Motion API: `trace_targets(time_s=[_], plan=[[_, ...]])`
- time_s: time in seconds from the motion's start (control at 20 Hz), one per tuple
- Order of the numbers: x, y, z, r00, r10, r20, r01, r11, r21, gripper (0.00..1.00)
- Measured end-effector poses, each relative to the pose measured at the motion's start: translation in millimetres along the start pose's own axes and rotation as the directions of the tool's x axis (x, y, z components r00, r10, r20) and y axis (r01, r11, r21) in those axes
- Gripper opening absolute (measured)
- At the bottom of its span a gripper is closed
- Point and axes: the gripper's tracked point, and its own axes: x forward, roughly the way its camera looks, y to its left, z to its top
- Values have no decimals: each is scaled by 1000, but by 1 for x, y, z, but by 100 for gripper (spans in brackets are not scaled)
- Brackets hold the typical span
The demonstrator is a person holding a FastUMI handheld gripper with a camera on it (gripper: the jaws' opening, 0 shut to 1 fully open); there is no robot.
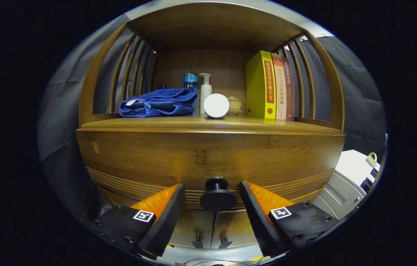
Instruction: Pull open the drawer, take out the items inside it, and place them on the countertop above the cabinet.
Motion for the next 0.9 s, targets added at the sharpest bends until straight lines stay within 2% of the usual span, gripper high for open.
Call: trace_targets(time_s=[0.25, 0.45, 0.9], plan=[[-55, -6, 35, 995, -8, 95, 9, 1000, -18, 97], [-102, -8, 66, 987, 4, 161, -6, 1000, 14, 97], [-197, -39, 143, 950, -3, 312, -8, 999, 34, 97]])
